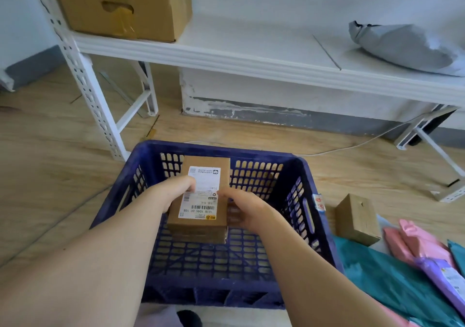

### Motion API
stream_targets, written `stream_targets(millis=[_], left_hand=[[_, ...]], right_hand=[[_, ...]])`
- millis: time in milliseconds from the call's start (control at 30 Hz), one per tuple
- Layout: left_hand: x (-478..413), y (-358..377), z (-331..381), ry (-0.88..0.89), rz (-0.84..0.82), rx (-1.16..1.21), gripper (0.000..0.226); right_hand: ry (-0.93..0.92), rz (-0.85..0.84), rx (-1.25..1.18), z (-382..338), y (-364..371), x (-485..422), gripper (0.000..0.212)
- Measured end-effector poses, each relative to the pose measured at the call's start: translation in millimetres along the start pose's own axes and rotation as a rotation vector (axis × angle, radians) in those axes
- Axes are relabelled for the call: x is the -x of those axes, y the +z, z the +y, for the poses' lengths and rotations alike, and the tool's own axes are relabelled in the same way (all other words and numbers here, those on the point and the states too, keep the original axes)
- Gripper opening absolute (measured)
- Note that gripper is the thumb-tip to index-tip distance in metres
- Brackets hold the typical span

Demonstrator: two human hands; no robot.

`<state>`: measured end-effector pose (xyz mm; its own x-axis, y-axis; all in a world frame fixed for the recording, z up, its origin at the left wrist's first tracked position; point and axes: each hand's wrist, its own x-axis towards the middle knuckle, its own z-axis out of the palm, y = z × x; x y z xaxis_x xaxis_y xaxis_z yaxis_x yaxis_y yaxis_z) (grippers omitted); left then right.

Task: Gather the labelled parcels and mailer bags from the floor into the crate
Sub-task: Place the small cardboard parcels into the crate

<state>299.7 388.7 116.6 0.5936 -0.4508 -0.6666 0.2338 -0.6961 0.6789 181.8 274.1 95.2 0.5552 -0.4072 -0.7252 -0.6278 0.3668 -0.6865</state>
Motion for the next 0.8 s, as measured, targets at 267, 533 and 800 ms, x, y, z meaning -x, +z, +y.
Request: stream_targets(millis=[267, 533, 800], left_hand=[[-57, -14, -30, -0.117, 0.145, 0.018, 0.023], [-122, -23, -74, -0.142, 0.314, -0.033, 0.041], [-141, -33, -104, -0.064, 0.365, -0.361, 0.058]], right_hand=[[0.138, -0.076, -0.002, 8, 33, -63, 0.045], [0.243, -0.1, -0.028, 23, 80, -129, 0.04], [0.194, -0.125, -0.011, 30, 105, -164, 0.042]])
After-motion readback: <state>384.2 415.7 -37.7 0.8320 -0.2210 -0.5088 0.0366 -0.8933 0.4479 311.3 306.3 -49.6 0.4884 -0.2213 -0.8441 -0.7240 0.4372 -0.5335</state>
